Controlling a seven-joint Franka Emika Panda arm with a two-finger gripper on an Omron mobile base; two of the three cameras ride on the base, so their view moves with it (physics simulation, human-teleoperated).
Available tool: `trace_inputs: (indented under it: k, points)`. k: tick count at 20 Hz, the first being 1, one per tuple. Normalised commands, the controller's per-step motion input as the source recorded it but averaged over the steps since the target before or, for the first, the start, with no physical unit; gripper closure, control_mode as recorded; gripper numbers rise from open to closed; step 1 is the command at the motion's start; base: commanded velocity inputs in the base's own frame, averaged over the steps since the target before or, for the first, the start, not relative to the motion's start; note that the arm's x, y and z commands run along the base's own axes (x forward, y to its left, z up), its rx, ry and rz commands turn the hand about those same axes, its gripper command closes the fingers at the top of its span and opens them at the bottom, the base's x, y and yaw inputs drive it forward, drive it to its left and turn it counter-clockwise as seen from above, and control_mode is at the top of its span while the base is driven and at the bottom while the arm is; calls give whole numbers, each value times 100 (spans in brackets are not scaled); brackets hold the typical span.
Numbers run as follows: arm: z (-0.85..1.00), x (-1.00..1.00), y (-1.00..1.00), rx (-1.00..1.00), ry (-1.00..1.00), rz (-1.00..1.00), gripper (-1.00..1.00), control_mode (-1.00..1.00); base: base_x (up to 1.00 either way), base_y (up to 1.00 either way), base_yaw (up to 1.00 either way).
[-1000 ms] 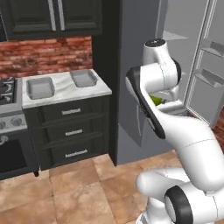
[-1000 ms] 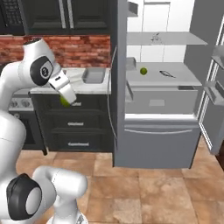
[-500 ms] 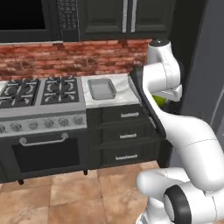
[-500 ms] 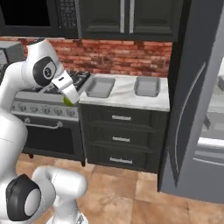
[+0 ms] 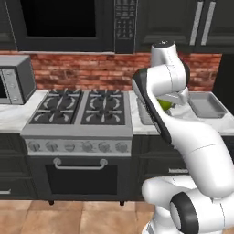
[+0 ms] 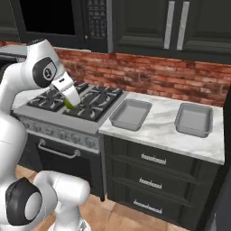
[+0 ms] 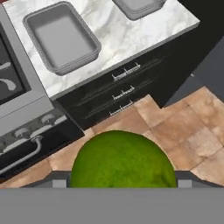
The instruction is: Place one lime and one fish in each tupperware on the nearby counter, to pack two identical lunches.
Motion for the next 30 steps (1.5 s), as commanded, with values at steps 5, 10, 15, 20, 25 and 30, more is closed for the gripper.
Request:
trace_inputs:
  k: [5,10,15,20,25,30]
  points:
    - [0,0,0,0,0,0,100,100,83,-48,15]
    - [-40,20,-27,0,-3,6,100,-100,44,-23,5]
    - [-100,56,-51,0,-6,18,100,-100,0,0,0]
    - [-99,60,-53,-3,0,13,100,-100,0,0,0]
    - [-91,77,-53,-3,0,8,100,-100,0,0,0]
    - [-81,100,-12,0,3,1,100,-100,0,0,0]
